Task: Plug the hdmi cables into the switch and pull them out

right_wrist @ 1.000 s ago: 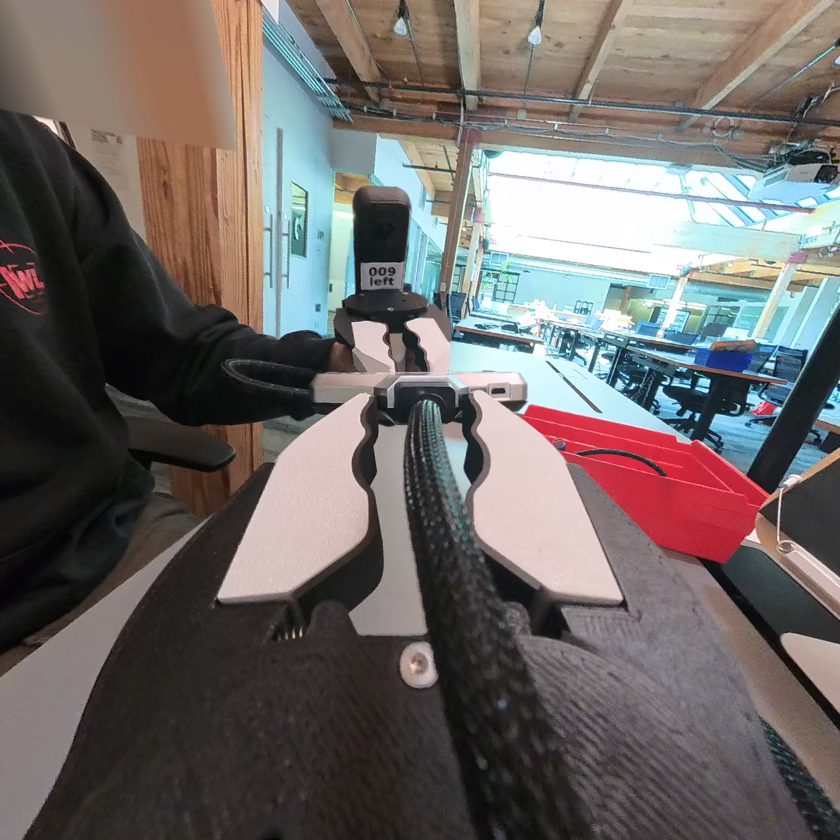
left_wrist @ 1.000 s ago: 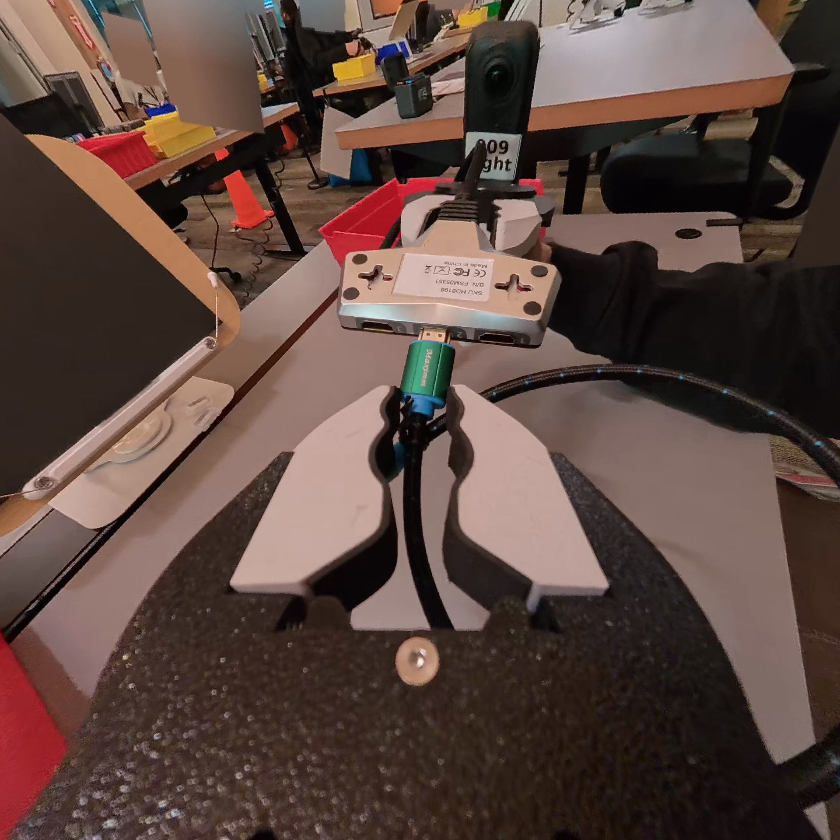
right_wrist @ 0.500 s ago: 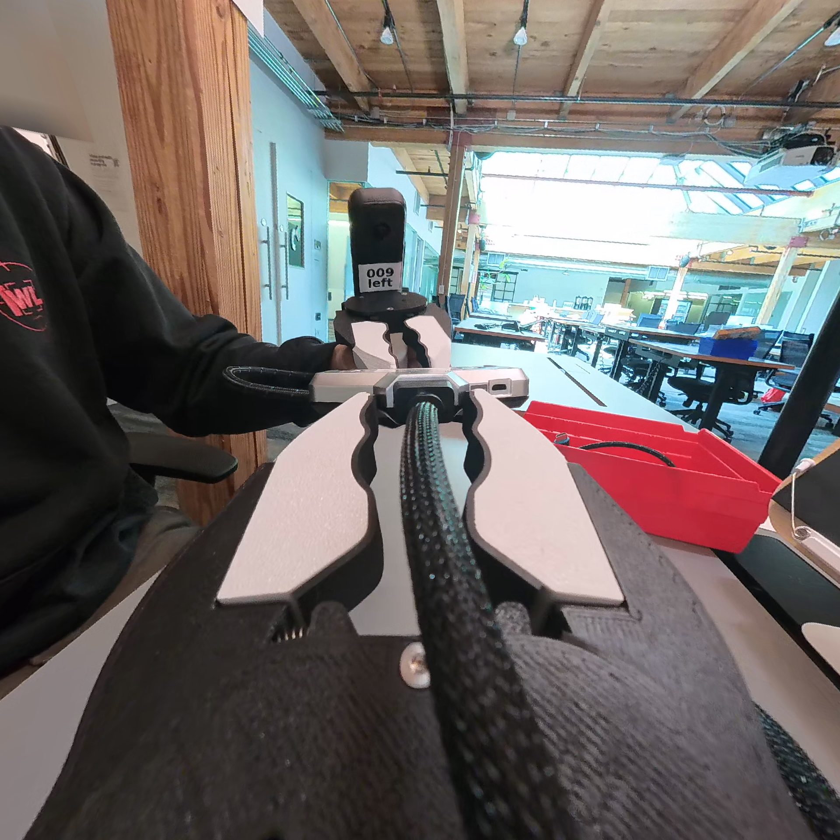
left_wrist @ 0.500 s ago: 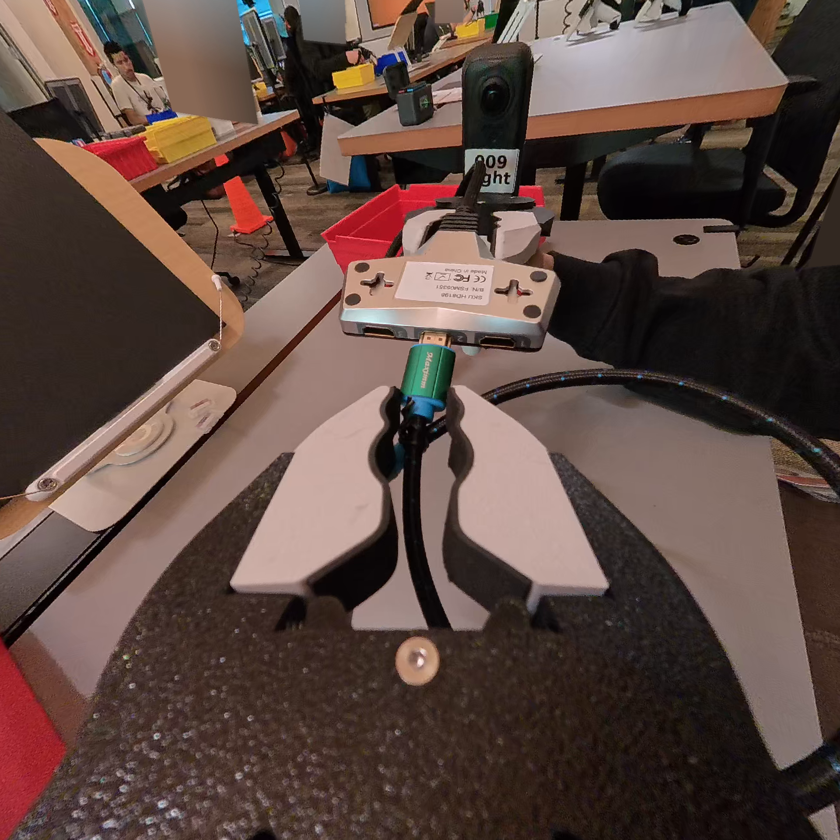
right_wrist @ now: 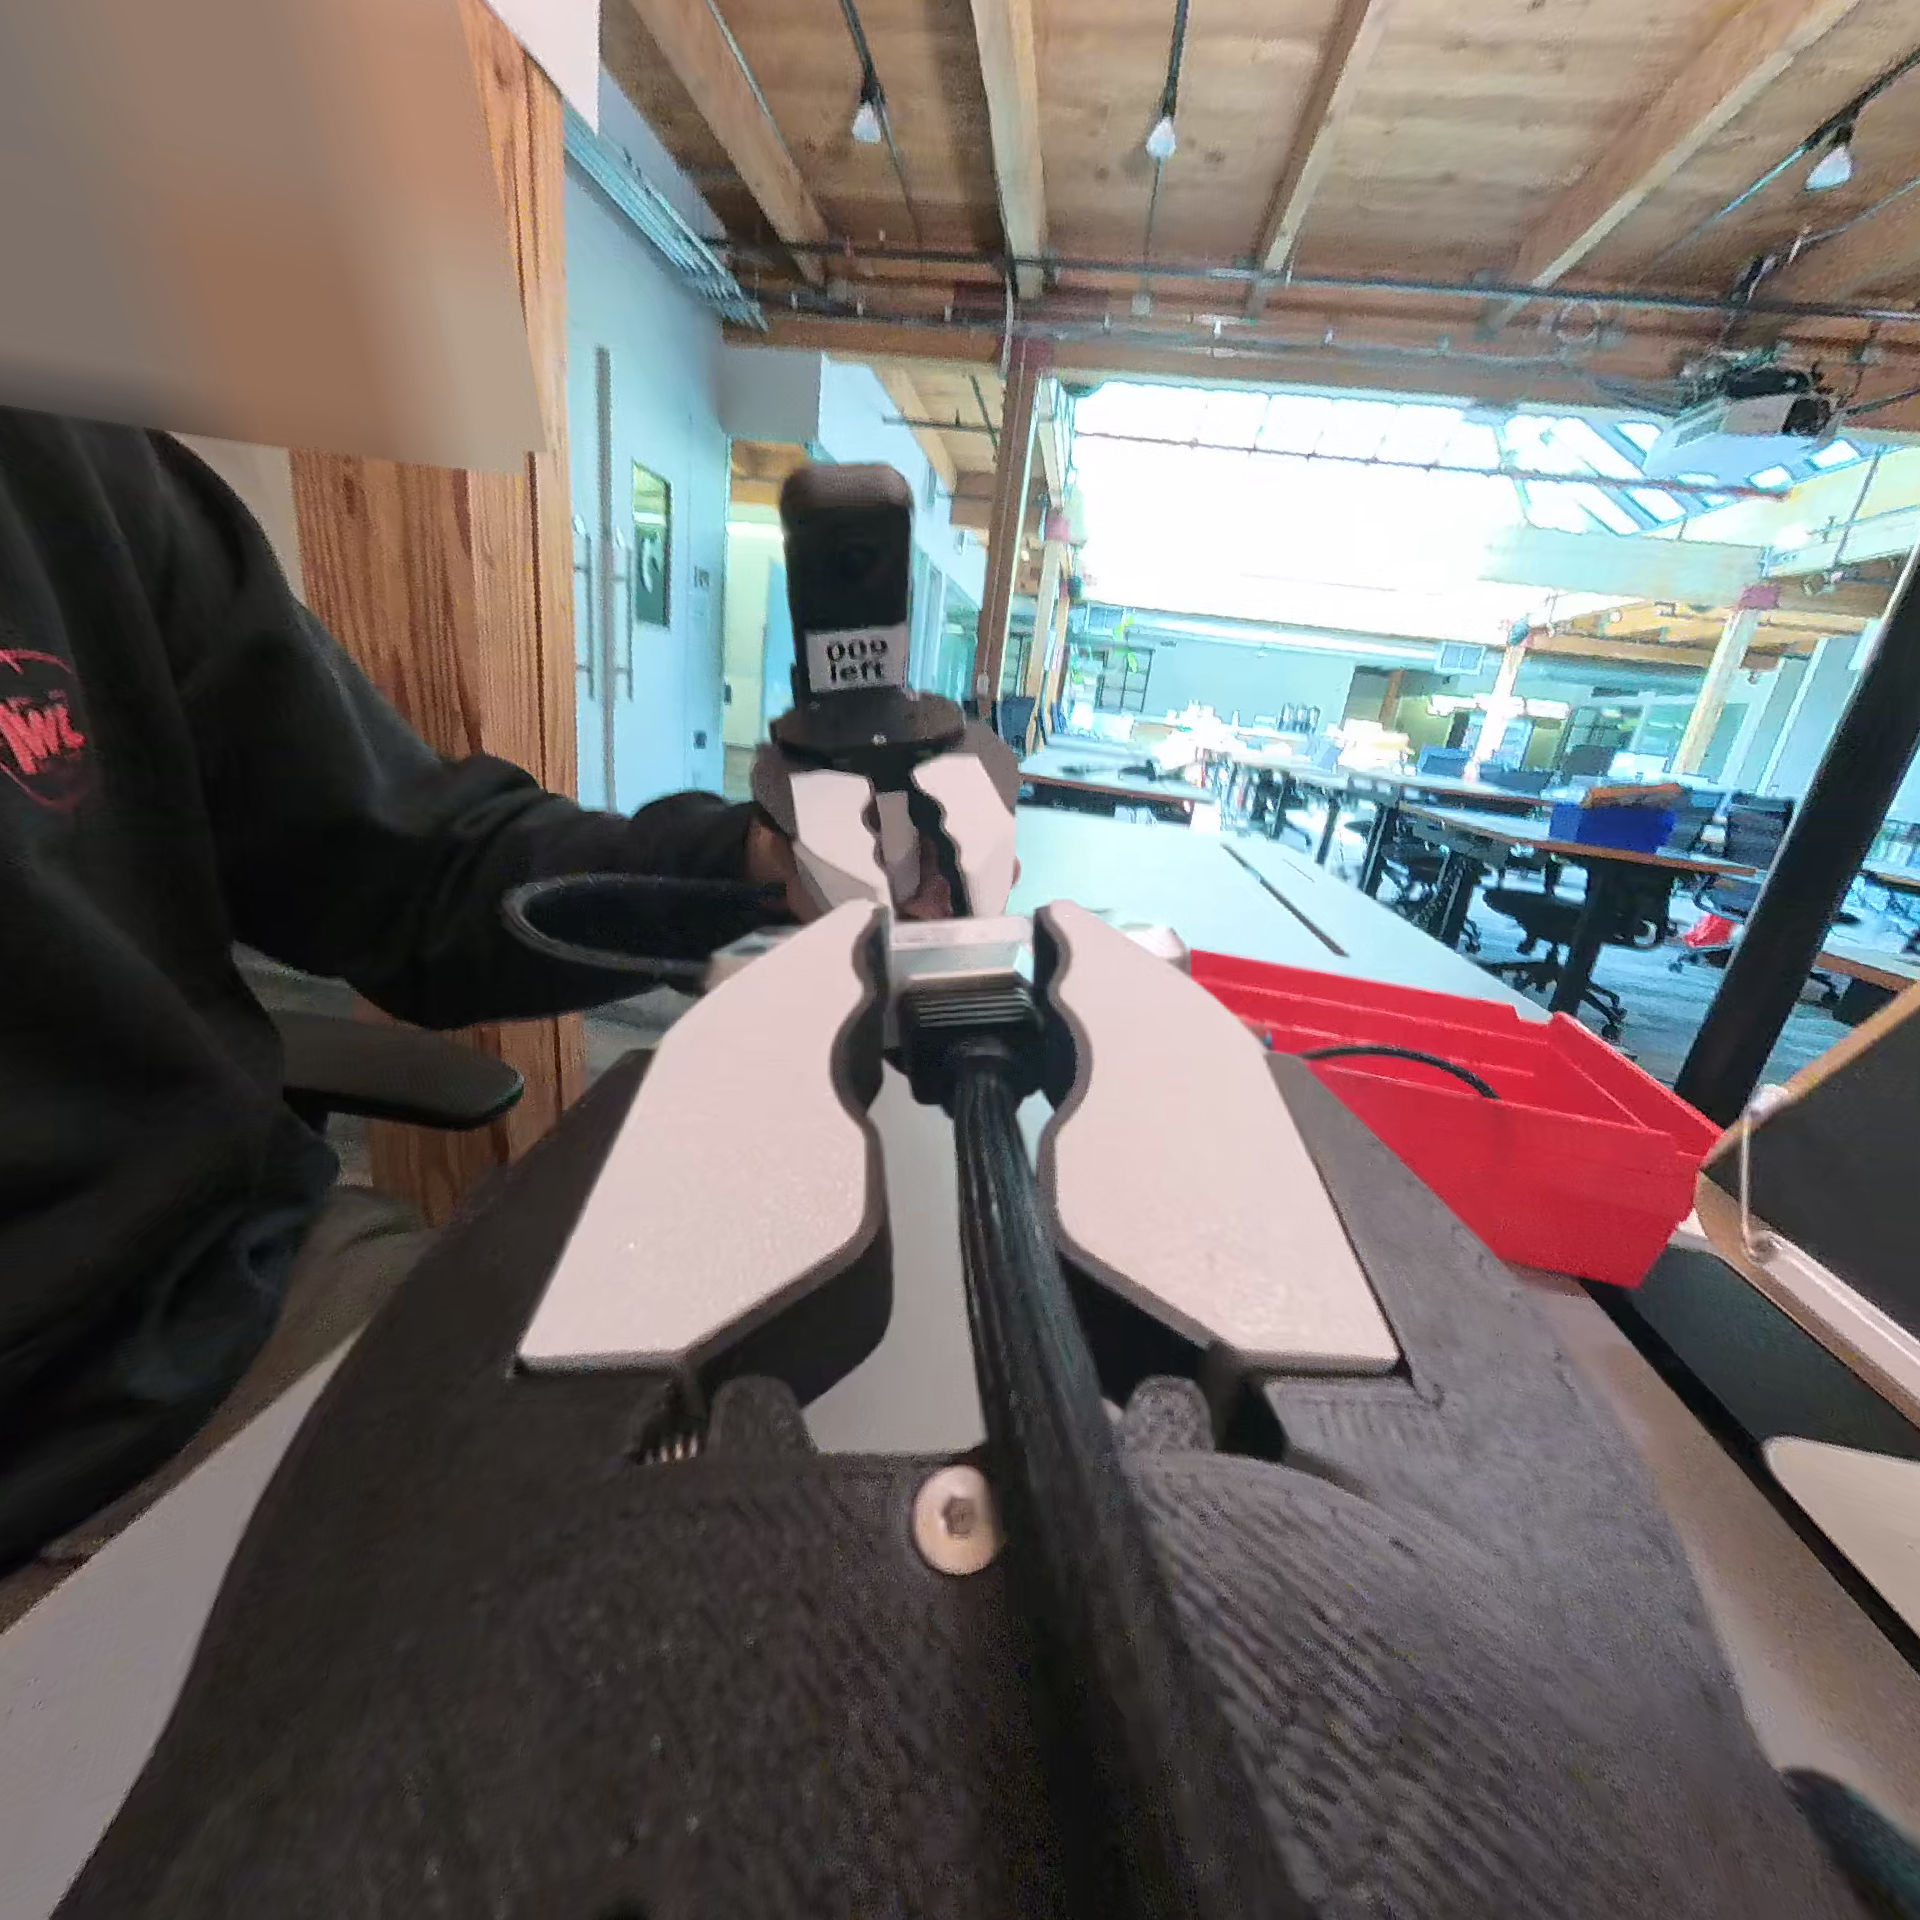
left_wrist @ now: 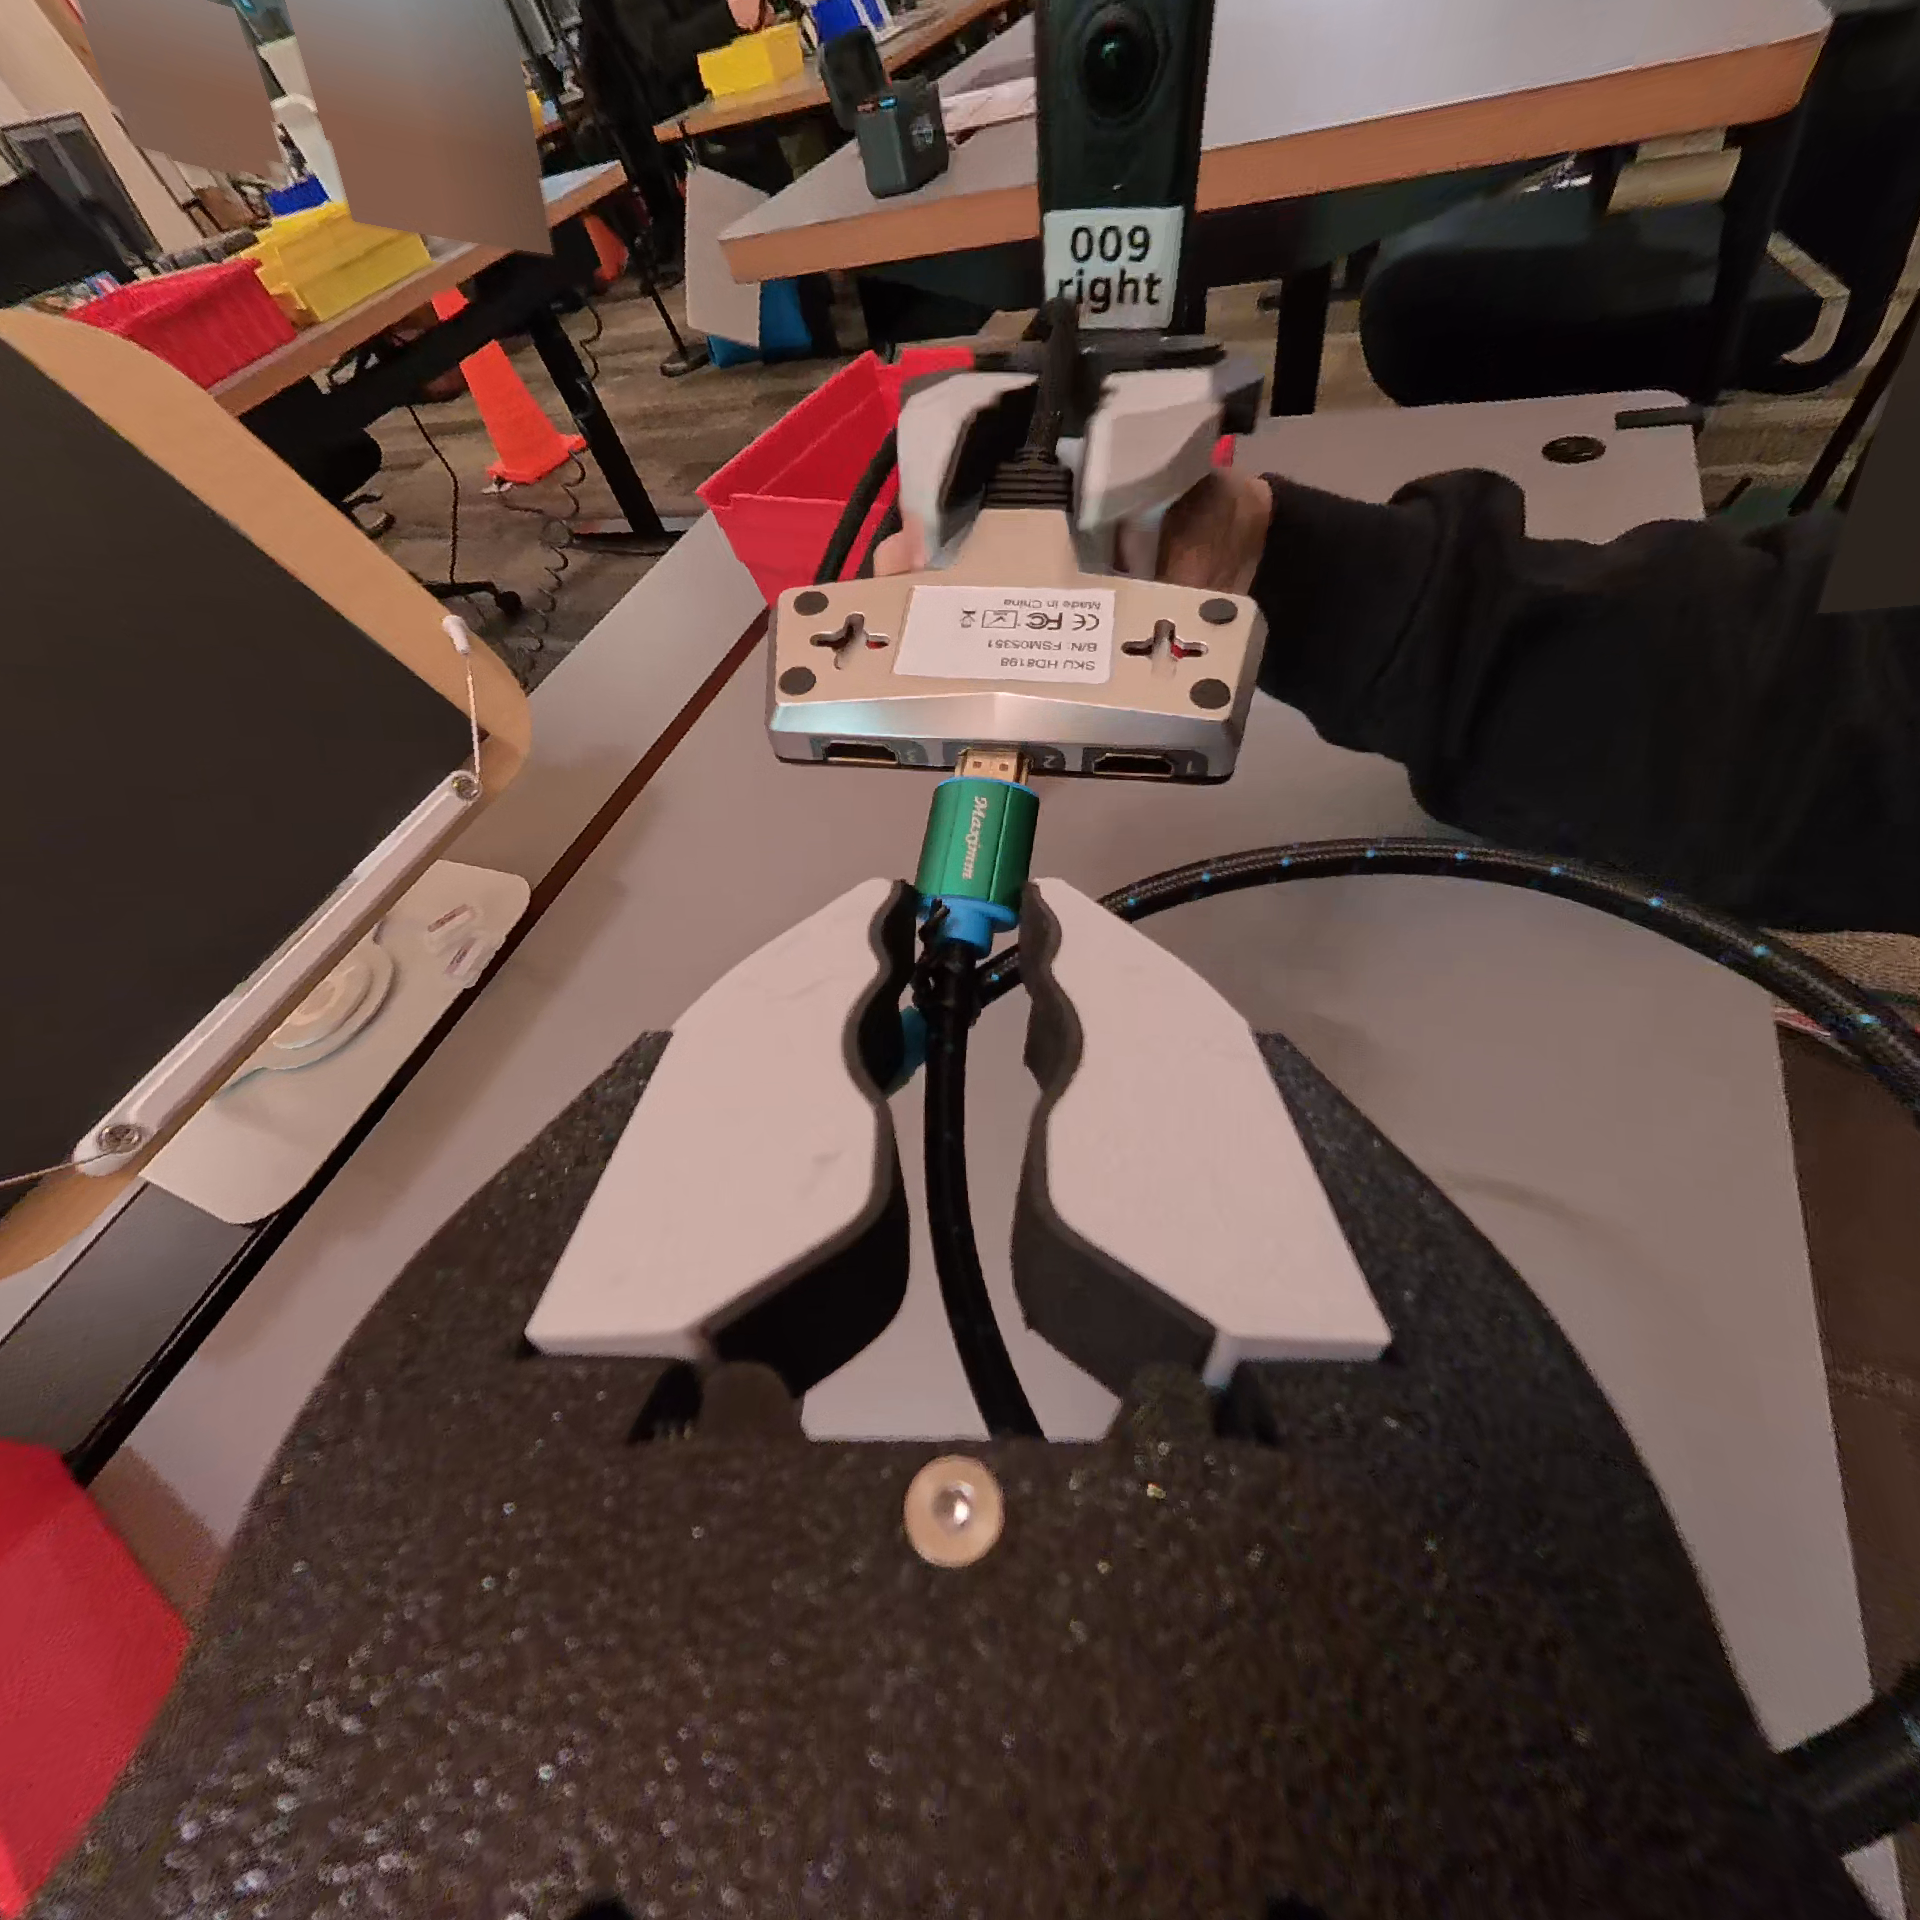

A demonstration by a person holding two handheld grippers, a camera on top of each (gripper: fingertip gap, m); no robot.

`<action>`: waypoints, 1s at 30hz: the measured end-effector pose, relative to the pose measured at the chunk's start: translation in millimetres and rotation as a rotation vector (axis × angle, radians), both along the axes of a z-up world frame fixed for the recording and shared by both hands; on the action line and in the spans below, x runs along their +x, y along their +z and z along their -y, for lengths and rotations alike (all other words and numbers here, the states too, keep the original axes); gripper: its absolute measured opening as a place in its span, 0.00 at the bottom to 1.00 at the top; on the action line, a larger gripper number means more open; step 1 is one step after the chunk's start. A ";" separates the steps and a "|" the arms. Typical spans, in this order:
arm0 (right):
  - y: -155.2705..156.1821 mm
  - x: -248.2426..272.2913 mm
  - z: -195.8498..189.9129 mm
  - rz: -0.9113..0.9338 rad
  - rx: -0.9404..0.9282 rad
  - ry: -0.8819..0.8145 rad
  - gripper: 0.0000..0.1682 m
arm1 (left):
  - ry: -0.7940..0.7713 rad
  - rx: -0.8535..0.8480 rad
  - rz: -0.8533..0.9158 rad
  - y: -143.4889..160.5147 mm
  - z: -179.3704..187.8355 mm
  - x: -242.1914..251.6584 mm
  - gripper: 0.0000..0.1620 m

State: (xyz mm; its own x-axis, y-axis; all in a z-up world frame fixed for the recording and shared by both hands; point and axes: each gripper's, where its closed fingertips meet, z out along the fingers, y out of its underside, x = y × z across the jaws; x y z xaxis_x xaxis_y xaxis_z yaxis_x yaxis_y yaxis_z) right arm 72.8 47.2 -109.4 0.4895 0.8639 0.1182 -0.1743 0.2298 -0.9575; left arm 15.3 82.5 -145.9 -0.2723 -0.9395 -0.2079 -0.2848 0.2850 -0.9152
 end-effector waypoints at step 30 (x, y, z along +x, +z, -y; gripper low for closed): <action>-6.9 -9.2 -5.7 0.026 -0.023 0.006 0.23 | -0.020 -0.044 0.063 27.9 -5.8 -10.3 0.11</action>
